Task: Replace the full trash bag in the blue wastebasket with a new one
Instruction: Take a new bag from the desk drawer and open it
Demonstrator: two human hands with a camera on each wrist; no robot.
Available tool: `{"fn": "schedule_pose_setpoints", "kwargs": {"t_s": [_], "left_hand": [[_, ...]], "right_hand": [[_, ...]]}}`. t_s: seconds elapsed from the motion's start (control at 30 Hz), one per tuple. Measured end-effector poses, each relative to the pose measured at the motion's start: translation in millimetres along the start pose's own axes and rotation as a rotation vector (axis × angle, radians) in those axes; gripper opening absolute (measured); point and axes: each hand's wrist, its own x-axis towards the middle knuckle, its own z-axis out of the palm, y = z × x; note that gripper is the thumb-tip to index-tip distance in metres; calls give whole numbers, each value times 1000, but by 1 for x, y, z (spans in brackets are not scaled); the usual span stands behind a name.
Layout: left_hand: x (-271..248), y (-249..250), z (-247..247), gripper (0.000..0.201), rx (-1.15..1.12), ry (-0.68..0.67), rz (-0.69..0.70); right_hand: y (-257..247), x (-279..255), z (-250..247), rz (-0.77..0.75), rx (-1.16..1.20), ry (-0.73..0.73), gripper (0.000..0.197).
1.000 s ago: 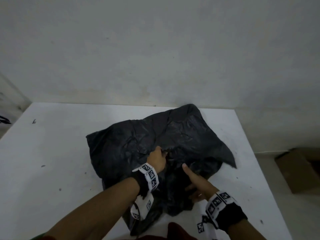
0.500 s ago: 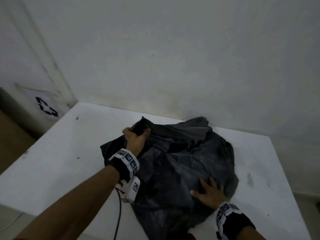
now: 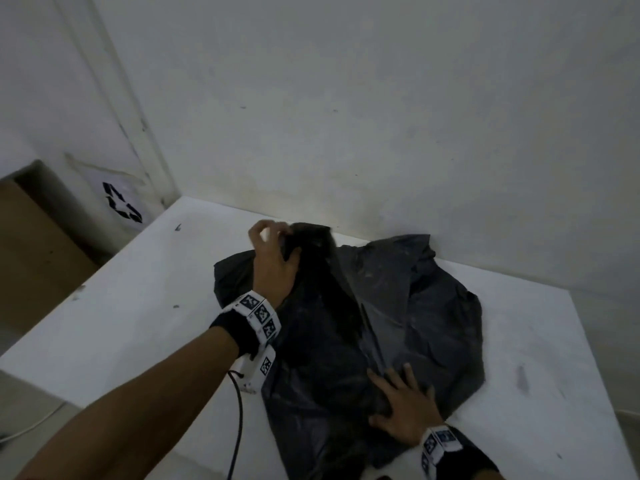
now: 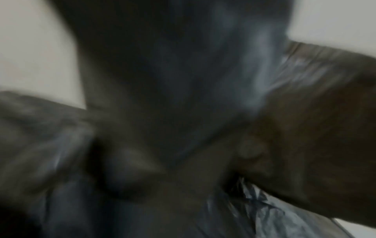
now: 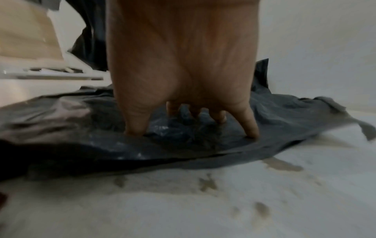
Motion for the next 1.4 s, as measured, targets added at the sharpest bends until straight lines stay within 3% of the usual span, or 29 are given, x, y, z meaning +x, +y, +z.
{"fn": "schedule_pose_setpoints", "kwargs": {"t_s": [0.03,0.1,0.2,0.33,0.43,0.5,0.67,0.73,0.8,0.9,0.97,1.03,1.2,1.27,1.33,1.4], "left_hand": [[3,4,-1,23,51,-45,106],[5,16,0,29,153,-179,286],[11,24,8,49,355,-377,339],[34,15,14,84,393,-450,58],[57,-21,1,89,351,-468,-349],[57,-52,-15,86,397,-567,-514],[13,-93,-56,62,713,-856,-429],[16,-87,-61,47,694,-803,-581],[27,-82,-60,50,649,-700,-714],[34,-53,-47,56,557,-494,-561],[27,-33,-30,41,494,-476,-504],[21,-14,-10,33,426,-499,-549],[31,-7,12,31,-293,-199,-929],[46,-16,2,31,-428,-141,-970],[63,-43,-19,30,-168,-137,-901],[74,-75,-37,45,130,-128,-874]], "right_hand": [[10,-1,-3,11,-1,8,80],[29,-3,-10,33,-32,15,75],[56,-7,-22,32,-50,26,73],[83,-16,-35,83,-47,36,68],[93,-24,-41,155,-62,51,60],[98,-24,-39,161,-42,87,54],[97,-19,-40,179,4,105,48],[85,-16,-51,173,27,90,53],[67,-9,-63,105,62,172,59],[37,9,-73,-43,123,255,61],[17,22,-74,-89,118,245,65],[0,30,-69,-77,64,249,70],[-5,41,-43,16,-54,148,64],[5,37,-35,15,-65,176,54],[18,32,-32,22,-80,246,46],[30,28,-30,33,-81,272,44]]}}
